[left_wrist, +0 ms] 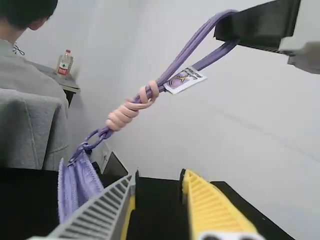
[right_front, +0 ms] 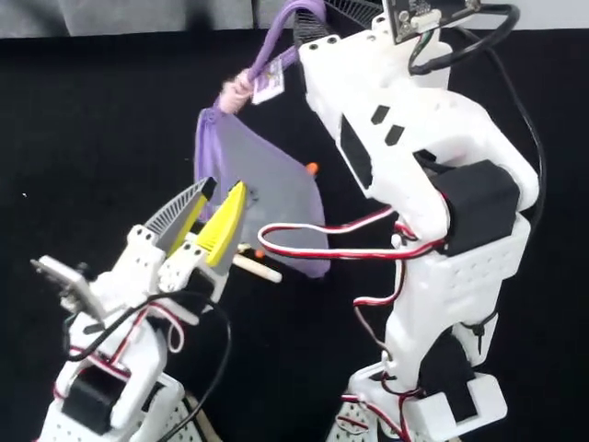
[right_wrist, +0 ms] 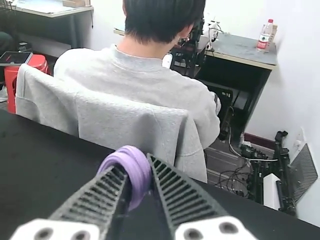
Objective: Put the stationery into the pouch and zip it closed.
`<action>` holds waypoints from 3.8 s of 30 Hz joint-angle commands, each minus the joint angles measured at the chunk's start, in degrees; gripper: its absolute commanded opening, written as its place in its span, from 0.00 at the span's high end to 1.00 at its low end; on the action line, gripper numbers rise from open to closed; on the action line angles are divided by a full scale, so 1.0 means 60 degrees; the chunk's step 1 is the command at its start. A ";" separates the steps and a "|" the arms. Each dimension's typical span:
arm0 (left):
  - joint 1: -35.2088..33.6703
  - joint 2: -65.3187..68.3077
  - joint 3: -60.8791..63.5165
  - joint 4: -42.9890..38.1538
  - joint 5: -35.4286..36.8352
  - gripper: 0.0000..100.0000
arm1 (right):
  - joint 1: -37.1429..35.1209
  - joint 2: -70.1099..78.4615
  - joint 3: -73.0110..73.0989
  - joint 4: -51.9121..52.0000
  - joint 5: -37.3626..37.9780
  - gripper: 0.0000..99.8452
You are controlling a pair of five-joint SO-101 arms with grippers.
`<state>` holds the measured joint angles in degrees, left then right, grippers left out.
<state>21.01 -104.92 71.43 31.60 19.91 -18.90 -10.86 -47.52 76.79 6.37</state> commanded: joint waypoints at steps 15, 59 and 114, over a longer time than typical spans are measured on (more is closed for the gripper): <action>-0.4212 0.1495 -0.1414 0.2110 -0.0381 0.80 | 0.1509 -0.0315 -0.0344 -0.0059 -0.0029 0.99; -0.1795 1.4154 -0.2894 0.0879 -0.9421 0.95 | 0.1582 -0.0388 -0.0344 0.0029 -0.0015 0.99; -0.1853 0.1656 -0.0388 -0.5289 0.0952 0.97 | 0.1553 -0.0403 0.0520 0.0293 0.0000 0.99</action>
<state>9.32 -99.74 72.13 3.56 27.12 -10.11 -10.86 -43.47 78.55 6.37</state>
